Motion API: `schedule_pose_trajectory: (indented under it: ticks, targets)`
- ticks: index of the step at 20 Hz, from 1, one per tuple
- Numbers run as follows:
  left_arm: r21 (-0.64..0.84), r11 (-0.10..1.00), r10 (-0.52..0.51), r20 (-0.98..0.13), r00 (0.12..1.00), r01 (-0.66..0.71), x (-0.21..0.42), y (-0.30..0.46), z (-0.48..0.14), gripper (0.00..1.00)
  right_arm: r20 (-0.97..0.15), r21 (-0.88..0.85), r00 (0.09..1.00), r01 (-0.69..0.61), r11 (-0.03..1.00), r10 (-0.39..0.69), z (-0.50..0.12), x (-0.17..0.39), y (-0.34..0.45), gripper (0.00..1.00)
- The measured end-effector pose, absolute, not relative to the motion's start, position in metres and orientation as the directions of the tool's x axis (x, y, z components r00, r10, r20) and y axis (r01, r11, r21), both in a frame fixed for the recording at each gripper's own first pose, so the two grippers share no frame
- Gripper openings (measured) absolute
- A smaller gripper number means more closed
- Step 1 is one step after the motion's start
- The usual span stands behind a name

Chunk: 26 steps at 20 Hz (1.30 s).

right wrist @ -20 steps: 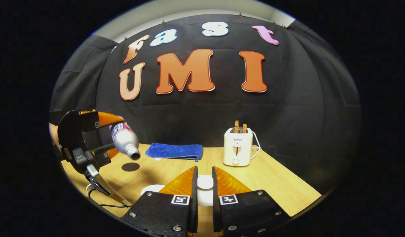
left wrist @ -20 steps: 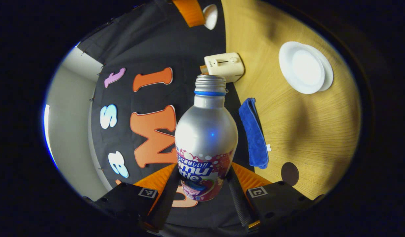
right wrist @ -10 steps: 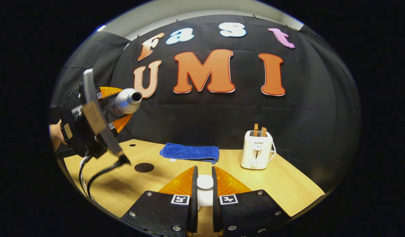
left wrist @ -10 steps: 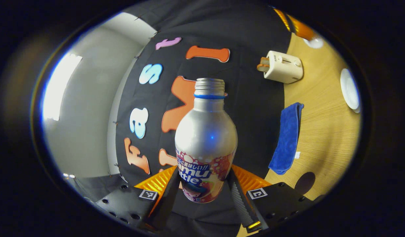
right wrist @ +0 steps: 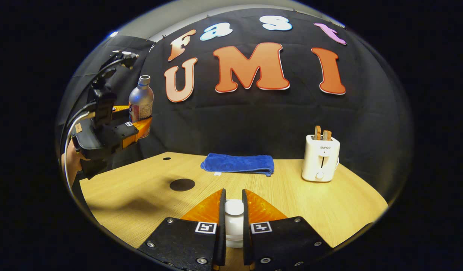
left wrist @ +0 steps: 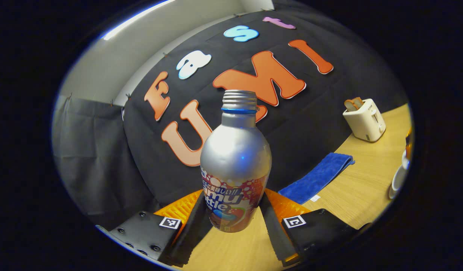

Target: Open the teacup lid with one hand, grasp the water bottle and pour water into the teacup with the other hand; after pouring, place the water bottle on the coaster and then close the teacup lid.

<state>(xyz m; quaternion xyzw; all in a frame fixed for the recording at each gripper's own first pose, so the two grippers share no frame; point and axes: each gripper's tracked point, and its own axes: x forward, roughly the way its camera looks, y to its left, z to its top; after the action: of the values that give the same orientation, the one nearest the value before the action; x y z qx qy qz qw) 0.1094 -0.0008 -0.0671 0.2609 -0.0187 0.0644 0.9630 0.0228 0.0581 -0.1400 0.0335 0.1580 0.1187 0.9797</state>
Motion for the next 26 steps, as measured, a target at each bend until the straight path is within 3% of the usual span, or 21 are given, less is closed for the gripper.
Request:
schedule_pose_trajectory:
  ticks: [5, 11, 19, 20, 26]
  targets:
    - [0.279, 0.953, 0.124, -0.009, 0.992, -0.117, 0.12, 0.001, -0.091, 0.83, -0.323, 0.096, 0.915, -0.221, 0.971, 0.24, -0.156, 0.027, 0.061, 0.18]
    - [0.084, 0.991, 0.115, -0.098, 0.988, -0.107, 0.122, -0.001, -0.112, 0.83, -0.37, 0.108, 0.896, -0.221, 0.969, 0.245, -0.181, 0.029, 0.059, 0.18]
    - [0.033, 0.996, 0.084, -0.173, 0.981, -0.079, 0.136, -0.016, -0.146, 0.84, -0.374, 0.09, 0.89, -0.244, 0.966, 0.26, -0.19, 0.032, 0.063, 0.18]
    - [0.033, 0.996, 0.083, -0.178, 0.981, -0.079, 0.138, -0.017, -0.148, 0.84, -0.373, 0.085, 0.891, -0.246, 0.966, 0.259, -0.19, 0.032, 0.063, 0.14]
    - [-0.037, 0.998, 0.038, -0.229, 0.973, -0.047, 0.153, -0.023, -0.168, 0.83, -0.369, 0.07, 0.891, -0.256, 0.964, 0.264, -0.191, 0.034, 0.063, 0.22]
